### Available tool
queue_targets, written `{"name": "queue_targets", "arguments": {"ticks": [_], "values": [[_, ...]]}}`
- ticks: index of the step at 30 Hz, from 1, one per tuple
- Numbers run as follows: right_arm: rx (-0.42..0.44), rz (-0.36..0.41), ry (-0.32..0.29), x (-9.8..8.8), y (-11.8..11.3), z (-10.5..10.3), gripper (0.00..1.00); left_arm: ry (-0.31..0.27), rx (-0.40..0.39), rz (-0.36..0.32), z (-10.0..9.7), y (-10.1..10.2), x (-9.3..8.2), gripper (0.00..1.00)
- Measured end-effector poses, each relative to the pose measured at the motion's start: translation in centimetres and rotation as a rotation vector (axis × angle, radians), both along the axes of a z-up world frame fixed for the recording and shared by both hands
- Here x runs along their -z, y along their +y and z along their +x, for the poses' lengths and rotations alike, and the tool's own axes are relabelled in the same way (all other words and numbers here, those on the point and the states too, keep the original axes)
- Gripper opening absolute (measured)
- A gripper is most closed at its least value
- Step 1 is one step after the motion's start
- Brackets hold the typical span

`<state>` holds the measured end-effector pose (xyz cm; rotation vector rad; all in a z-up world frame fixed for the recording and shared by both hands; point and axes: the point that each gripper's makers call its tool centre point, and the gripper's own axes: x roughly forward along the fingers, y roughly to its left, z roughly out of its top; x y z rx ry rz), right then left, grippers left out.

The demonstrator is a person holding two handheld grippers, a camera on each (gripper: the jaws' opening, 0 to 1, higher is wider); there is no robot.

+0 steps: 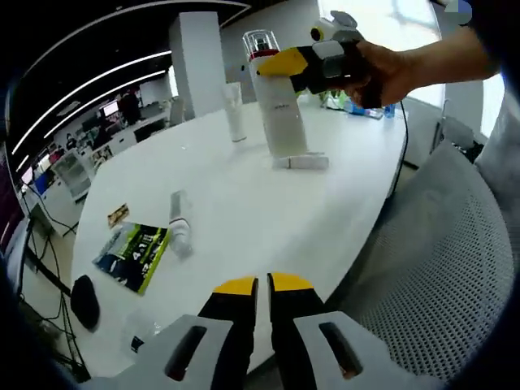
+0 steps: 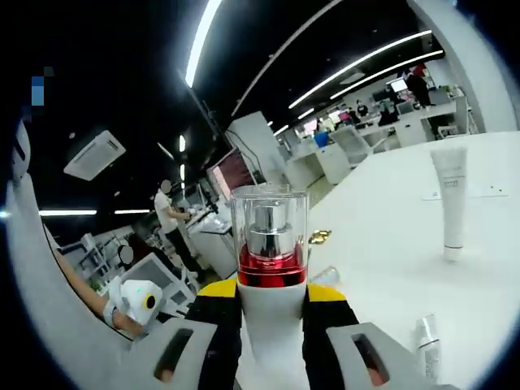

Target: Arrange the skincare products in the storage area until every visible bottle or jar stands upright without overlapping.

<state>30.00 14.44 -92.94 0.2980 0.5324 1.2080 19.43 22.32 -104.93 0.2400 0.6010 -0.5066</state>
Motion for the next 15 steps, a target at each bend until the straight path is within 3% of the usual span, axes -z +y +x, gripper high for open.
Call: {"name": "queue_targets", "arguments": {"ticks": [15], "values": [[-0.072,0.008,0.057,0.1,0.6,-2.5,0.21,-0.016,-0.080,-0.061,0.8,0.7,-1.0,0.08]]}}
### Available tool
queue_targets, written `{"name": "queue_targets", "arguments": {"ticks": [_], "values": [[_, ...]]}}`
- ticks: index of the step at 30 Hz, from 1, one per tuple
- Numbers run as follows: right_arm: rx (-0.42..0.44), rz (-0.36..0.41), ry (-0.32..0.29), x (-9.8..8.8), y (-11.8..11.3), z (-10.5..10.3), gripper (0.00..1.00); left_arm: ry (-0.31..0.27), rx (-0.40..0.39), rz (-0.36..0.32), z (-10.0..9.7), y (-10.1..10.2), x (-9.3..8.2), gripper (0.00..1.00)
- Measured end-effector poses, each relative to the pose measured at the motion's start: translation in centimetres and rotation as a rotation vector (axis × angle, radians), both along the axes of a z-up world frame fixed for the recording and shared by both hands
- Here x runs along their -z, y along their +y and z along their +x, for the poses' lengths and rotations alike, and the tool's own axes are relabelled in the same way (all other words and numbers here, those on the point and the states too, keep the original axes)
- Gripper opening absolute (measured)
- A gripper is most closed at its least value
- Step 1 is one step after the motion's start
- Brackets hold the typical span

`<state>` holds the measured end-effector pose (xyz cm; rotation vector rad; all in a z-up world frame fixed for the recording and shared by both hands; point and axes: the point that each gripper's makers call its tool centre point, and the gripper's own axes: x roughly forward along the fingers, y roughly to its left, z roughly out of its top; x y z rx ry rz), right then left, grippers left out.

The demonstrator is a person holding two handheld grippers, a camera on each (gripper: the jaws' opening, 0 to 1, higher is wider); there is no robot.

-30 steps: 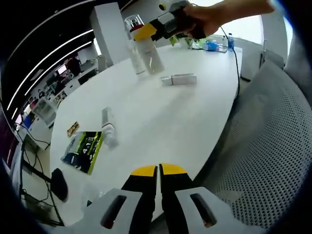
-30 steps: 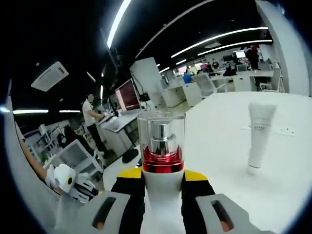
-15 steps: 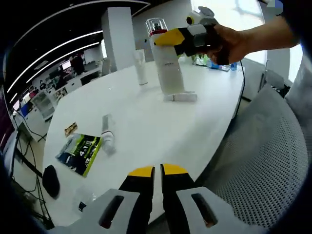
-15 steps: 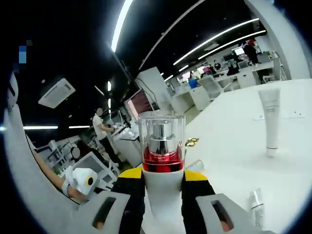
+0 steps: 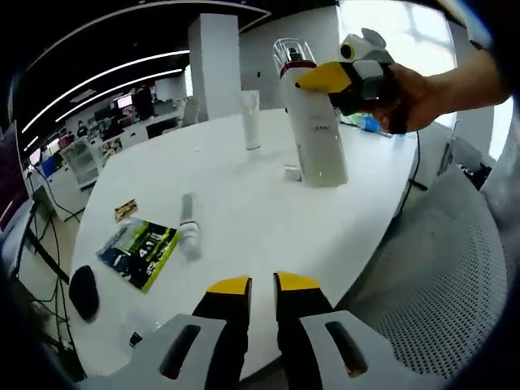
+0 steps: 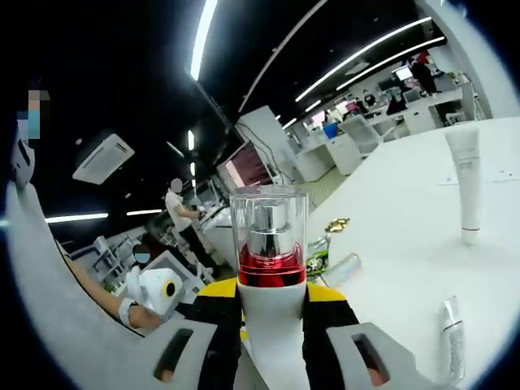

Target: Arrange the skincare products in the storage area until every visible bottle or jar stands upright without overlapping.

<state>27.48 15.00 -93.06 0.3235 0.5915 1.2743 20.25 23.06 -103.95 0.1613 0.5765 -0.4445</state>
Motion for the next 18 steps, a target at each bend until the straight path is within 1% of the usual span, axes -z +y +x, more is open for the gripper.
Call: {"name": "queue_targets", "arguments": {"ticks": [3,5,6,7,8,10,11,12,14,15,16,17,18], "values": [[-0.019,-0.012,0.005,0.2,0.2,-0.2,0.21,0.002,0.010,0.007,-0.1,-0.2,0.0,0.11],[-0.033,-0.021,0.005,0.4,0.3,-0.3,0.21,-0.009,0.020,0.005,-0.1,-0.4,-0.5,0.12],[-0.038,-0.023,0.005,0.4,0.3,-0.3,0.21,-0.044,0.009,-0.013,0.3,-0.4,-1.4,0.12],[-0.044,-0.024,0.004,0.5,0.4,-0.4,0.21,-0.063,-0.019,-0.026,0.7,-0.1,-1.9,0.13],[-0.049,-0.027,0.004,0.5,0.5,-0.5,0.21,-0.073,-0.060,-0.048,1.1,0.4,-2.5,0.14],[-0.059,-0.038,0.004,0.7,0.6,-0.6,0.21,-0.103,-0.104,-0.079,1.7,0.6,-3.6,0.16],[-0.062,-0.042,0.003,0.7,0.6,-0.6,0.21,-0.111,-0.115,-0.099,1.8,0.4,-4.1,0.17],[-0.066,-0.044,0.003,0.8,0.6,-0.6,0.21,-0.133,-0.124,-0.127,2.1,0.0,-4.9,0.18],[-0.077,-0.051,0.001,0.7,0.7,-0.6,0.21,-0.160,-0.117,-0.179,2.4,-1.1,-5.9,0.20],[-0.081,-0.053,-0.001,0.7,0.8,-0.6,0.21,-0.159,-0.112,-0.192,2.4,-1.4,-6.0,0.21],[-0.085,-0.055,-0.005,0.6,0.8,-0.6,0.21,-0.157,-0.091,-0.229,2.3,-2.2,-6.3,0.24],[-0.086,-0.055,-0.009,0.6,0.8,-0.5,0.21,-0.158,-0.091,-0.285,2.2,-2.9,-6.5,0.25],[-0.086,-0.053,-0.013,0.5,0.9,-0.5,0.21,-0.152,-0.082,-0.311,2.1,-3.2,-6.6,0.25]]}}
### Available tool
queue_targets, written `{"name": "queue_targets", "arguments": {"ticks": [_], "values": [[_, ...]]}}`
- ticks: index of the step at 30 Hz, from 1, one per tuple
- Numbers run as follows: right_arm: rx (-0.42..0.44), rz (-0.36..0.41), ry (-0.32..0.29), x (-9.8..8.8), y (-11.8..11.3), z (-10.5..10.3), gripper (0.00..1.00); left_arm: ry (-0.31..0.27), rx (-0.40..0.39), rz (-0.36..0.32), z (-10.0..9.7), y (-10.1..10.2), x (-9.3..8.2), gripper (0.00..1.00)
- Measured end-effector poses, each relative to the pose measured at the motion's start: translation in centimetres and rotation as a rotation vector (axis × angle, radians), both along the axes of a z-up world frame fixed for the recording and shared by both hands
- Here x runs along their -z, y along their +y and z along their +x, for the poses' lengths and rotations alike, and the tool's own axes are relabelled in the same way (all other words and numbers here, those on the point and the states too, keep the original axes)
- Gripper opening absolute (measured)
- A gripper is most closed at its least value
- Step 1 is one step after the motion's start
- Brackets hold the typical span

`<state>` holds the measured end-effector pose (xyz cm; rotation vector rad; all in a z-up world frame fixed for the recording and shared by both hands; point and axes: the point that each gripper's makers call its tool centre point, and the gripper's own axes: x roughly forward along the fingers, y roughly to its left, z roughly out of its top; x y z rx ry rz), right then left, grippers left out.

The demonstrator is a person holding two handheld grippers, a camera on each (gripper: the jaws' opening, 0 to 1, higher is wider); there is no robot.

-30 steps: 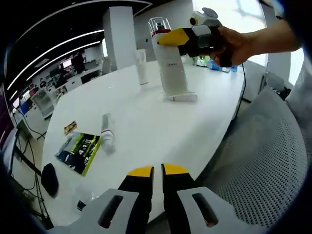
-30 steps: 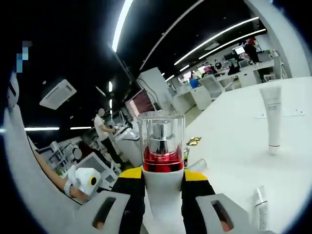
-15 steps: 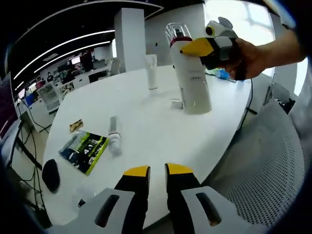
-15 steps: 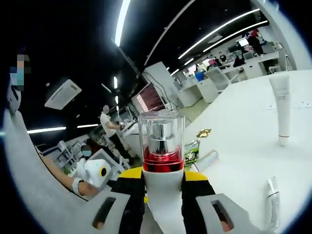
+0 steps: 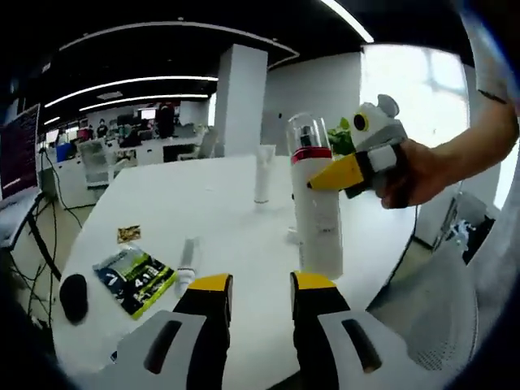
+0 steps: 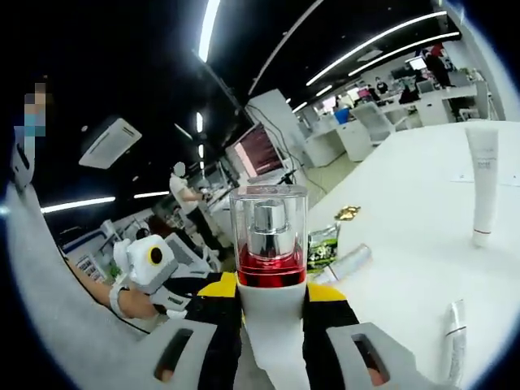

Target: Arrange the skincare products in the storage area until every visible bottle or jar stands upright without overlapping.

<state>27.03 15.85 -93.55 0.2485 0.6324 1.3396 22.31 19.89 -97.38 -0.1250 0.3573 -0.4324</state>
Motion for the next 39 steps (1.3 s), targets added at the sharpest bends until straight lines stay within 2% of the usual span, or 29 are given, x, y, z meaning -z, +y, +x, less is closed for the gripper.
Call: {"name": "queue_targets", "arguments": {"ticks": [1,3,6,9,12,16,22,31,39], "values": [[-0.001,0.003,-0.001,-0.1,0.0,0.0,0.21,0.018,0.018,-0.022,-0.3,-0.4,0.2,0.26],[-0.008,0.015,-0.001,-0.3,0.1,-0.1,0.21,0.008,0.034,-0.017,-0.4,-0.5,0.1,0.27],[-0.027,0.018,-0.008,-0.4,0.3,-0.6,0.21,-0.006,0.066,-0.085,-0.7,-1.5,-0.7,0.31],[-0.051,0.018,-0.024,-0.6,0.4,-1.1,0.21,-0.023,0.091,-0.123,-0.9,-2.1,-1.3,0.35],[-0.076,0.028,-0.026,-0.8,0.5,-1.7,0.21,-0.018,0.106,-0.184,-1.0,-2.3,-1.9,0.40],[-0.101,0.045,-0.030,-1.0,0.5,-2.3,0.21,-0.011,0.145,-0.249,-1.5,-2.8,-2.4,0.40],[-0.150,0.069,-0.028,-1.5,0.8,-3.5,0.21,0.011,0.168,-0.263,-1.7,-3.5,-2.3,0.40],[-0.248,0.125,-0.031,-3.2,1.6,-6.1,0.21,0.020,0.231,-0.319,-2.4,-4.6,-3.0,0.41],[-0.314,0.134,-0.040,-3.6,1.9,-7.8,0.21,0.023,0.267,-0.351,-2.9,-4.9,-3.5,0.35]]}}
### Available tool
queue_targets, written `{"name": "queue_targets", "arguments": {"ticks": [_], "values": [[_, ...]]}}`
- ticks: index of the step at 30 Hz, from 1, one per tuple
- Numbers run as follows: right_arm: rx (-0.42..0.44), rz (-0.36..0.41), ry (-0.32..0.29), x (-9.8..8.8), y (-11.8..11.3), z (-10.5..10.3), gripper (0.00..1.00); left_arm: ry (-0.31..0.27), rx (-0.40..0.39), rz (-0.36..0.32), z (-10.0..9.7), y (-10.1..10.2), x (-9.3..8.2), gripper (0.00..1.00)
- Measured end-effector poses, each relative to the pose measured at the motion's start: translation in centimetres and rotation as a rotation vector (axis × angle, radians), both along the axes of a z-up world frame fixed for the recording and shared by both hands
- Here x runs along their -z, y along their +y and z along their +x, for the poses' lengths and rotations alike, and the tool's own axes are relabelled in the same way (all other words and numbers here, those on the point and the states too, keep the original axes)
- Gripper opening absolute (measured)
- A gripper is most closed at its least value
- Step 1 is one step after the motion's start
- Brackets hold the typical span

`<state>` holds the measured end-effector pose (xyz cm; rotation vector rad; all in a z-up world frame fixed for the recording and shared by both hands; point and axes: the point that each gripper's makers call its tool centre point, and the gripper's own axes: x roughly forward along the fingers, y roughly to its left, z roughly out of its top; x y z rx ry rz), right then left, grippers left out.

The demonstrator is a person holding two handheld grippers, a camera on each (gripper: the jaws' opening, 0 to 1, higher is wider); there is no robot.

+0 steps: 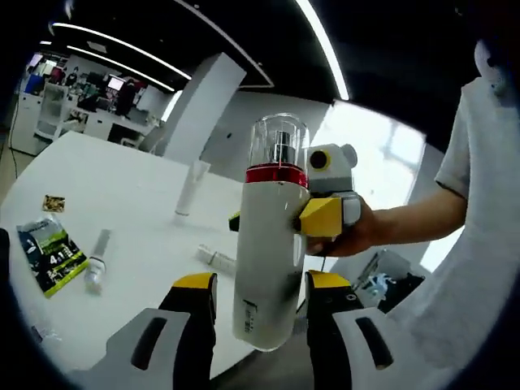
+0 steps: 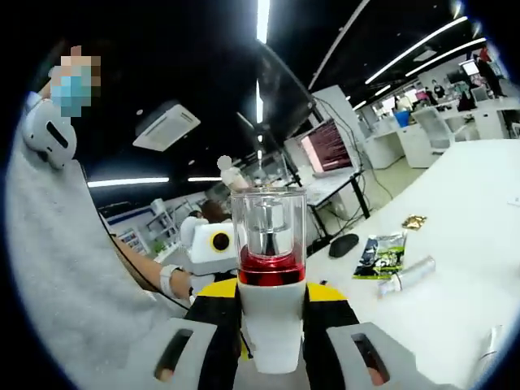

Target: Arrange the skincare products in the storage area until every visible bottle or jar stands upright without overlapping.

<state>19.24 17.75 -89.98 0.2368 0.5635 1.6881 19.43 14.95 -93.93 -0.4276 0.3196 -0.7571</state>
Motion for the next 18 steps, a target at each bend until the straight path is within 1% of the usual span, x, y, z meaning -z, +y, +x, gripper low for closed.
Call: {"name": "queue_targets", "arguments": {"ticks": [2,9,10,11,15,17,18], "values": [[-0.013,0.006,0.000,-0.1,0.0,-0.3,0.21,0.004,0.021,-0.013,-0.3,-0.3,-0.1,0.34],[-0.033,0.007,0.003,-0.2,-0.2,-0.6,0.21,-0.013,0.049,-0.012,-0.7,-0.8,-0.3,0.30],[-0.034,0.008,0.004,-0.2,-0.3,-0.7,0.21,-0.010,0.065,-0.027,-0.9,-1.0,-0.5,0.28],[-0.040,0.012,0.009,-0.3,-0.3,-0.8,0.21,-0.011,0.057,-0.024,-0.8,-0.9,-0.5,0.28],[-0.058,0.022,0.011,-0.6,-0.4,-1.2,0.21,-0.006,0.085,-0.050,-1.2,-1.3,-0.8,0.28],[-0.062,0.029,0.019,-0.7,-0.4,-1.3,0.21,0.008,0.098,-0.068,-1.3,-1.5,-0.8,0.28],[-0.064,0.031,0.021,-0.8,-0.5,-1.3,0.21,0.006,0.103,-0.067,-1.3,-1.5,-0.8,0.28]]}}
